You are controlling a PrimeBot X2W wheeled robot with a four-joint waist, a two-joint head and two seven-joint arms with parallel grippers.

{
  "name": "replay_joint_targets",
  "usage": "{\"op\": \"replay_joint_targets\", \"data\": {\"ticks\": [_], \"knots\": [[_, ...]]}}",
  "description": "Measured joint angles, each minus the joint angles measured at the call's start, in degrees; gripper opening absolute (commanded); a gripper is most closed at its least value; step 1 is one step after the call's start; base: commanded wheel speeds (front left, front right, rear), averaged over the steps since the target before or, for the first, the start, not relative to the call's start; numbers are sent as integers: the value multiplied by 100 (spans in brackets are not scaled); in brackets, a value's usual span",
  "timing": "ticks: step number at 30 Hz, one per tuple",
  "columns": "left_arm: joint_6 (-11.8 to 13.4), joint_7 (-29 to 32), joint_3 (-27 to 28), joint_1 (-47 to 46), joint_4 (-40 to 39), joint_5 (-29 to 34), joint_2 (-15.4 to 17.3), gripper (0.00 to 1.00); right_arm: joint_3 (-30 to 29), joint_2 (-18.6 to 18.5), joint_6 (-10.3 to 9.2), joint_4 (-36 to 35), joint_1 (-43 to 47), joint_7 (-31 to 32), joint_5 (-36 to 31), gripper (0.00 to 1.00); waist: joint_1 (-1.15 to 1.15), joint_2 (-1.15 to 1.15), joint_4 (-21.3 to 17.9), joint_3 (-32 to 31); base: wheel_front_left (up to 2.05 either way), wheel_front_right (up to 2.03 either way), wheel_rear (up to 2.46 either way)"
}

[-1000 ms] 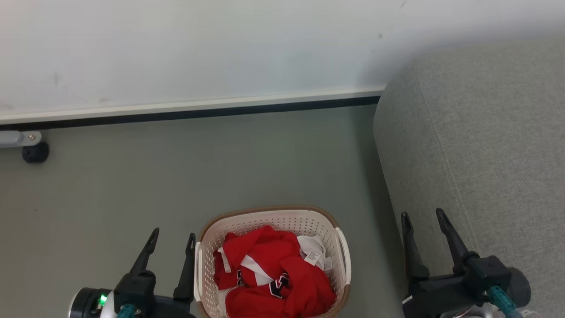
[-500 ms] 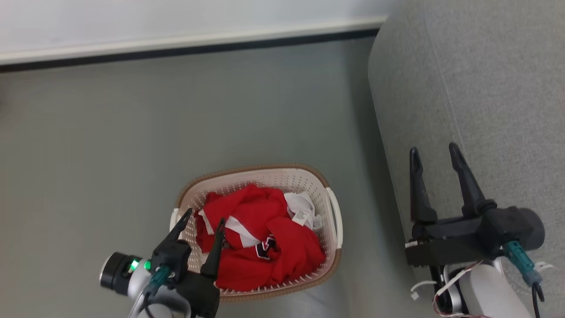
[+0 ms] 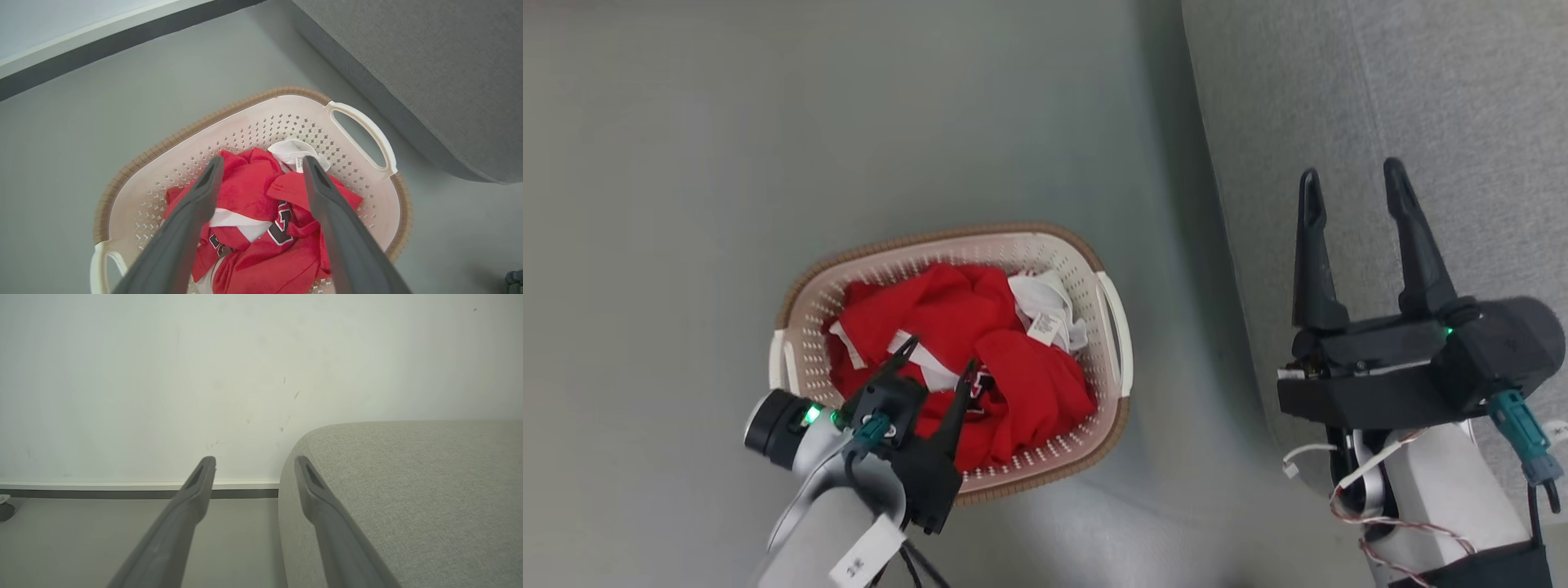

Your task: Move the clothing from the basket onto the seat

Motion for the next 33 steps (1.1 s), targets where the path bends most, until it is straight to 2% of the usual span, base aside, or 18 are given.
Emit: {"op": "replay_joint_targets", "data": {"ticks": [22, 33], "knots": [[-244, 299, -609, -1416, 925, 352, -48, 100, 130, 81, -1, -455, -1133, -1, -191, 100, 0, 0, -256, 1769, 0, 0, 0], [-288, 316, -755, -1702, 1502, 497, 37, 100, 405, 152, -5, -407, -1315, -1, -203, 100, -1, 0, -523, 2234, 0, 0, 0]]}}
